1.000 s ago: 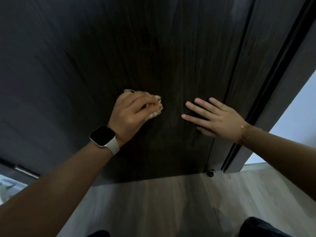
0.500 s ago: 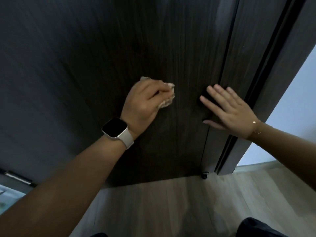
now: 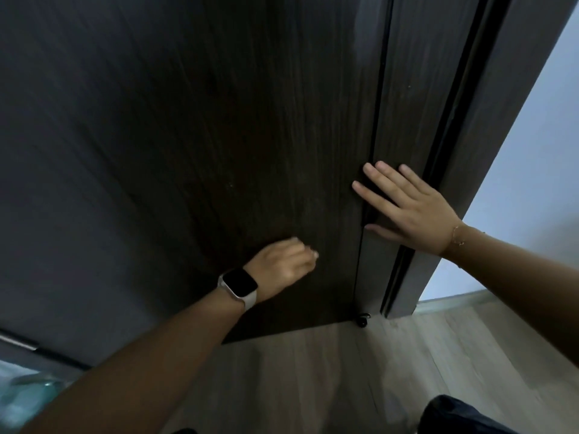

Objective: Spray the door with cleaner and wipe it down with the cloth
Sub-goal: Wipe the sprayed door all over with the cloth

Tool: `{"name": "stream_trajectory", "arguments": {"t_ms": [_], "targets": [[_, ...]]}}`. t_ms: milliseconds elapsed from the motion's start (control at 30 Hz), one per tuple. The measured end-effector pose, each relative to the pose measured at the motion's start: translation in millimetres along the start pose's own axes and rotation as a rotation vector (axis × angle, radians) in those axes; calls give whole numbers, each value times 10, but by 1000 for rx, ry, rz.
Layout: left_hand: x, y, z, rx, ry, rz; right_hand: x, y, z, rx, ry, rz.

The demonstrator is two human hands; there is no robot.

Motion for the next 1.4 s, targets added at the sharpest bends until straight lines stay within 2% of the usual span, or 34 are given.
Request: {"name": "stream_trajectory", "arguments": {"t_ms": [133, 200, 267, 433, 500, 567, 700, 800, 900, 1067, 1133, 1200, 1300, 1400], "targets": [[700, 111, 426, 91, -346, 45, -242, -59, 24, -63, 71, 43], [809, 85, 380, 95, -423, 96, -276, -77, 42, -93, 85, 39], [732, -30, 118, 59, -355, 80, -286, -70, 50, -86, 84, 30], [359, -348, -645, 8, 2, 64, -292, -89, 53, -99, 89, 58], [331, -354, -698, -5, 39, 43, -320, -127, 58, -120, 83, 72], [523, -271, -548, -9, -77, 27, -384, -206, 95, -133, 54, 38], [1266, -128, 19, 42, -489, 65, -529, -424, 245, -156, -30, -102], [1496, -159, 66, 37, -575, 128, -548, -438, 264, -75, -28, -140], [1477, -266, -270, -7, -492, 115, -603, -430, 262, -9, 13, -139], [919, -540, -971, -63, -108, 99, -718, -474, 251, 21, 34, -171], [856, -533, -955, -60, -41, 87, -726, -475, 243, 31, 40, -172], [1031, -440, -733, -54, -134, 60, -730, -494, 251, 45, 31, -192], [1515, -230, -211, 43, -413, 5, -750, -528, 282, 40, 11, -229], [1864, -77, 252, 93, -671, 156, -765, -508, 293, 33, 17, -246]]}}
Point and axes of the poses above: each hand's wrist, its own x-axis towards the middle knuckle, its own z-axis out of the back of the hand, y = z × x, the point moved 3 cm from there along x, towards the middle knuckle, and after that the axes turned 11 degrees about -y, right-handed, at the moved point
